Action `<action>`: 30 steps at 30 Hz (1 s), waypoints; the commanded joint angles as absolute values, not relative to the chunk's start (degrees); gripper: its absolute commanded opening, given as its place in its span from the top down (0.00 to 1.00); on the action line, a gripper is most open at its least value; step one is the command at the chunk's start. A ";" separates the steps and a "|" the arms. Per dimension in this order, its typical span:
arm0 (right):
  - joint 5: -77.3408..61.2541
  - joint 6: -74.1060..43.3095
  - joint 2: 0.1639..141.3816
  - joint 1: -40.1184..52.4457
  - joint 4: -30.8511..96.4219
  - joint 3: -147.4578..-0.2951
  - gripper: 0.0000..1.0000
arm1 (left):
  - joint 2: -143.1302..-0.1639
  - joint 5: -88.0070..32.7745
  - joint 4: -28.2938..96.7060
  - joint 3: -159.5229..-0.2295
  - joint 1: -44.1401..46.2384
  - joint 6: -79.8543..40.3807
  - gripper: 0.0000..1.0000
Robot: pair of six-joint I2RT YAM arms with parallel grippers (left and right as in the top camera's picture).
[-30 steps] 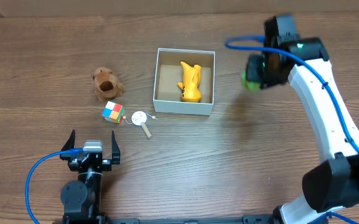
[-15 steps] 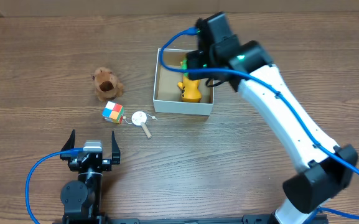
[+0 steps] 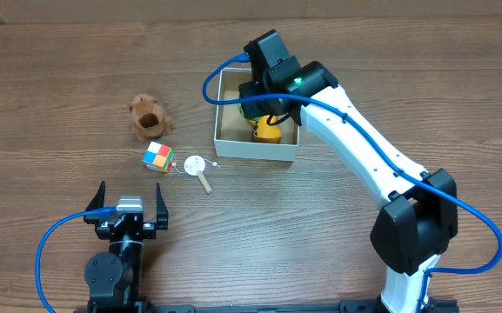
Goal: Pack container
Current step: 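Carry the green ball into the box, release, and raise the right arm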
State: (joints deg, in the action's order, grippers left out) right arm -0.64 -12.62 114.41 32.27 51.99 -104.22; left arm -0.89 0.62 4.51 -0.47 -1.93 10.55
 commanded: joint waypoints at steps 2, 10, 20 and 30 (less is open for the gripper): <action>-0.80 -12.10 115.15 33.06 50.94 -104.14 0.64 | -0.30 -0.03 4.43 -0.27 -2.26 11.16 0.00; -1.43 -10.85 115.09 33.04 49.95 -104.44 0.17 | -0.30 -0.03 4.43 -0.27 -2.26 11.16 0.00; 3.14 -11.14 109.73 25.19 58.94 -109.38 0.00 | -0.32 -0.05 4.43 -0.27 -2.26 11.16 0.00; 6.37 -12.43 106.15 5.61 70.67 -109.78 0.00 | -0.30 -0.03 4.43 -0.27 -2.26 11.16 0.00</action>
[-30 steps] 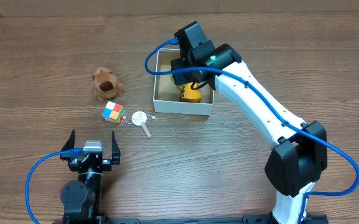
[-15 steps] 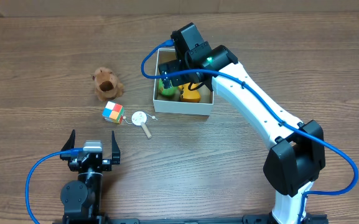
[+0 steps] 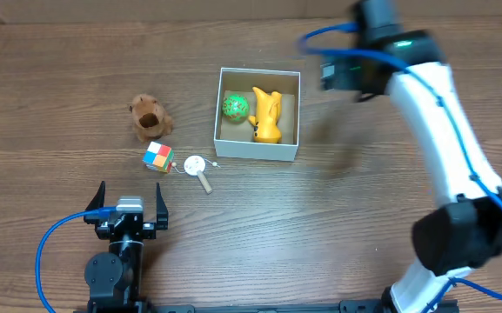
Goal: Pack container
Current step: 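Carry the green ball into the box, release, and raise the right arm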
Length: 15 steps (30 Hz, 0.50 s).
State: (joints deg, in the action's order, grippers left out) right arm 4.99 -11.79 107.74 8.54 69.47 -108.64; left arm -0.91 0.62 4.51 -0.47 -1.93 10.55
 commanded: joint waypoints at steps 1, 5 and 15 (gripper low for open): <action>6.37 -12.43 106.15 4.34 70.96 -109.78 0.00 | -0.30 -0.03 4.43 -0.27 -2.26 11.16 0.00; 6.37 -12.40 106.15 1.78 71.68 -109.78 0.00 | -0.30 -0.03 4.43 -0.27 -2.26 11.16 0.00; 6.39 -12.40 106.15 1.15 71.61 -109.78 0.00 | -0.30 -0.03 4.43 -0.27 -2.26 11.16 0.00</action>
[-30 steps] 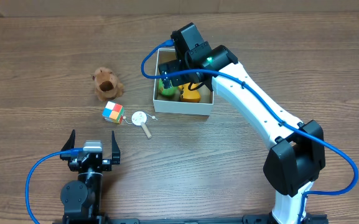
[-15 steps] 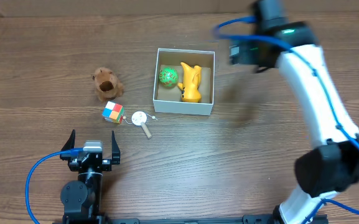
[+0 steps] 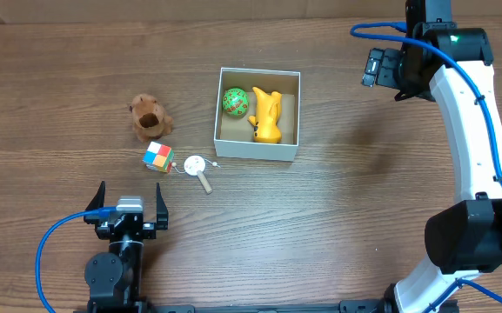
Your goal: Pack container
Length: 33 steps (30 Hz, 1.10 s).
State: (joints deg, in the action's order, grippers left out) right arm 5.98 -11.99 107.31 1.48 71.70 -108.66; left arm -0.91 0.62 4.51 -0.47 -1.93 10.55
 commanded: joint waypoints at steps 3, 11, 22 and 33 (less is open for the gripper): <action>6.39 -12.40 106.15 1.15 71.59 -109.78 0.00 | -0.30 -0.03 4.43 -0.27 -2.26 11.16 0.00; 6.37 -12.40 106.15 1.15 71.46 -109.78 0.00 | -0.30 -0.05 4.43 -0.27 -2.26 11.16 0.00; 6.37 -12.40 106.15 1.15 71.46 -109.78 0.00 | -0.30 -0.91 4.12 -0.27 -2.24 11.20 0.00; 6.39 -12.40 106.15 1.15 71.46 -109.78 0.00 | -3.70 -13.39 2.04 -9.17 -2.24 7.31 0.00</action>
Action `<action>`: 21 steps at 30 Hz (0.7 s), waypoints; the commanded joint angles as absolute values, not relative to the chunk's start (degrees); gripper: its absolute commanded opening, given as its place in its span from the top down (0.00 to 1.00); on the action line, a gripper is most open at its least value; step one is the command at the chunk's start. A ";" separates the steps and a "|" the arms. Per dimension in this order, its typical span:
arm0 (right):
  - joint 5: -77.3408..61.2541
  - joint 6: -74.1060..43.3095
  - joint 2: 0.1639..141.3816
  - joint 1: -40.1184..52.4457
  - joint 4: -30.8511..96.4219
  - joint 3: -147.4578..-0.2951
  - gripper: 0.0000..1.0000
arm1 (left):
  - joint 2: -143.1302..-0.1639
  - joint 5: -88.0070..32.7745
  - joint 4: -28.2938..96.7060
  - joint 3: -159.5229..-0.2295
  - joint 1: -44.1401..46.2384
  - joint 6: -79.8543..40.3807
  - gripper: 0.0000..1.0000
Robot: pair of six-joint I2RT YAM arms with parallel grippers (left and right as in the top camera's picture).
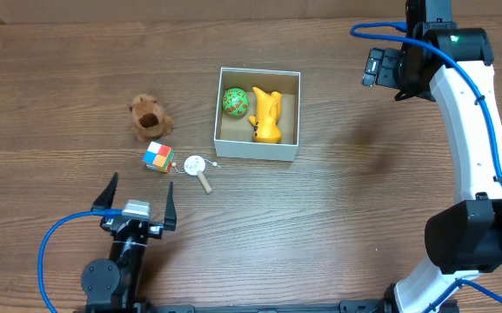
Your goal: Pack container
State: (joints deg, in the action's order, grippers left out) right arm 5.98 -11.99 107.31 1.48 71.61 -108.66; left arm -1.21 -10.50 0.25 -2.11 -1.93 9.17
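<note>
A white open box point(256, 151) stands mid-table with a green ball point(235, 102) and a yellow toy figure point(267, 116) inside. To its left on the wood lie a brown plush point(150, 117), a multicoloured cube point(157, 157) and a small white round piece with a handle point(198, 166). My left gripper point(139, 193) is open at the front left, just in front of the cube, and holds nothing. My right gripper point(379, 68) hangs high at the back right, well clear of the box. Its fingers cannot be made out from above.
The blue cable loops around both arms, and the left one's loop point(52, 252) lies on the table. The right arm's white links point(472, 148) run down the right side to its base point(468, 239).
My left gripper has shifted slightly to the right and tilted, and its fingers now splay wider. The right arm and all the objects are where they were.
My right gripper was down inside the box over the yellow toy. Then it was up and to the right of the box, with the green ball lying beside the toy. It ended at the back right and stayed there. The left gripper only stirred at the last moment.
</note>
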 commanded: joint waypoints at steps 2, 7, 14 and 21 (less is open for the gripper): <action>6.39 -12.40 106.15 1.15 71.46 -109.78 0.00 | -7.53 -12.97 3.70 -13.93 -2.24 7.51 0.00; 6.37 -12.40 106.15 1.15 71.46 -109.78 0.00 | -24.03 -12.95 9.13 -30.94 -2.22 5.41 0.00; 6.39 -12.40 106.15 1.15 71.46 -109.78 0.00 | -52.14 -20.71 30.04 -60.27 -1.91 3.11 0.00; 6.39 -12.40 106.15 1.15 71.46 -109.78 0.00 | -72.47 -30.89 36.86 -73.41 -0.62 -1.43 0.00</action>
